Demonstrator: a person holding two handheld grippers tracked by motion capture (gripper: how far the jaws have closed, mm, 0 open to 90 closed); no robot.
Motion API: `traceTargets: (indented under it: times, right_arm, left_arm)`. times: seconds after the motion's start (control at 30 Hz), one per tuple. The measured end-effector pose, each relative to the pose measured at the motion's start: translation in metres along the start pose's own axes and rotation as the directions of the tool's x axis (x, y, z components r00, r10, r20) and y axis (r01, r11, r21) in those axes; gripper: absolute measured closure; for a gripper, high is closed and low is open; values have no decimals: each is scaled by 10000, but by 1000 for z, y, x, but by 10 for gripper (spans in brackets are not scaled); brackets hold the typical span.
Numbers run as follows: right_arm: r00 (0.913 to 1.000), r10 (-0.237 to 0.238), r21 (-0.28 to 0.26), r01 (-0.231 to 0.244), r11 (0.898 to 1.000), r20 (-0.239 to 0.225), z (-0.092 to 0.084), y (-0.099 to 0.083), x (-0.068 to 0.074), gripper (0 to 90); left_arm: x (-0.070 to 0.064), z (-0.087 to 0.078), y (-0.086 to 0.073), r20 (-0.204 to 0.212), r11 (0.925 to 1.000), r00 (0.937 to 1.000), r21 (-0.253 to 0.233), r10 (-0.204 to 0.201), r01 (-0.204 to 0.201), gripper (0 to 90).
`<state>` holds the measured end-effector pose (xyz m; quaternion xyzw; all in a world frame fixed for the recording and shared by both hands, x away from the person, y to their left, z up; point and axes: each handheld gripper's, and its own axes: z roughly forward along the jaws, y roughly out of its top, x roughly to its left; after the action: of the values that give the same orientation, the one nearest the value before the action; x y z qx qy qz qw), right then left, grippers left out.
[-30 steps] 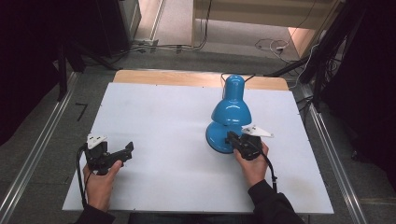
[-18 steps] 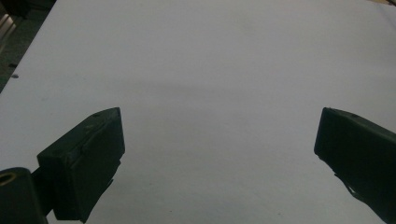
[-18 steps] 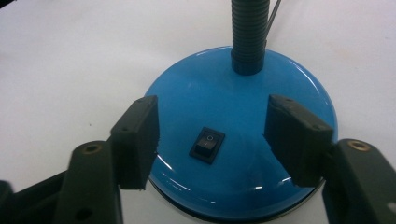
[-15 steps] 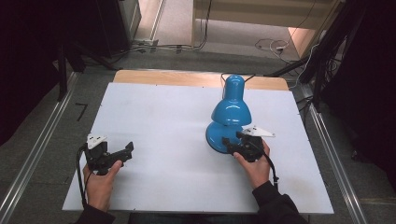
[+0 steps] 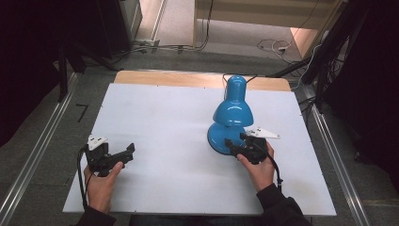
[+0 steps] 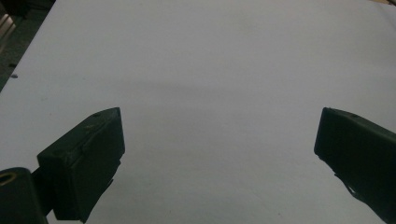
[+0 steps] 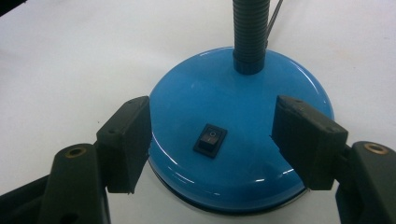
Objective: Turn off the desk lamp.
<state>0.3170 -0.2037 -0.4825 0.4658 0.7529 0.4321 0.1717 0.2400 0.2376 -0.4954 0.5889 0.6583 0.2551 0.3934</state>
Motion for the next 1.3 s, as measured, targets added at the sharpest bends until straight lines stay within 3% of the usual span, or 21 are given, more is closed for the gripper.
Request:
traceTargets:
  times: [1.3]
  right_arm:
    - [9999,82,-99,-82,9999,-60,-16,-2,-5,265]
  left_arm:
    - [0,0,0,-13,10000,10000,17,5,-5,24]
